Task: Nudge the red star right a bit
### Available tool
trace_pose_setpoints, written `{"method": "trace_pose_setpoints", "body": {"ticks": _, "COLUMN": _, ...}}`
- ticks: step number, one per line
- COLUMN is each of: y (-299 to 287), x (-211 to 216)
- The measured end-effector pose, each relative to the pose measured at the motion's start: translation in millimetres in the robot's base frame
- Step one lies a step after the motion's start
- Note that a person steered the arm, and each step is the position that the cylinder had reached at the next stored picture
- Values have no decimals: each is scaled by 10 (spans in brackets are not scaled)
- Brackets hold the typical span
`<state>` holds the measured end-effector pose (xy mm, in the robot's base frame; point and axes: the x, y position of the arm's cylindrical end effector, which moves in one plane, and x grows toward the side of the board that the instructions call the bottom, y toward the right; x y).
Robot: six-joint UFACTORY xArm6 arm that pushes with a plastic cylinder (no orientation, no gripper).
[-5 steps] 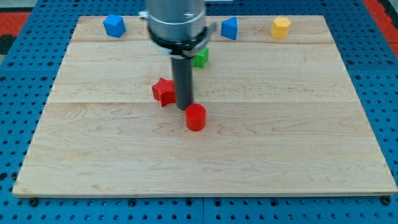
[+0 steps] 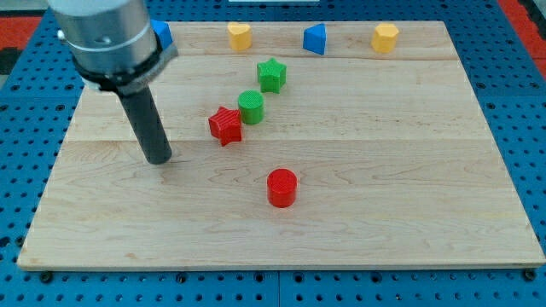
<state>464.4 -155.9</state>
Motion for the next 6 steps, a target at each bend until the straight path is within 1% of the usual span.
{"method": "trace_pose_setpoints", "body": {"ticks": 1, "y": 6, "x": -209}}
{"method": "trace_pose_setpoints", "body": {"ticks": 2, "y": 129, "x": -528}}
{"method": "trace_pose_setpoints", "body": {"ticks": 3, "y": 250, "x": -746}}
{"method": "trace_pose_setpoints", "body": {"ticks": 4, "y": 613, "x": -660}}
{"method": "trace_pose_setpoints", "body": {"ticks": 5, "y": 842, "x": -588}}
{"method": "trace_pose_setpoints", "body": {"ticks": 6, "y": 737, "x": -586}}
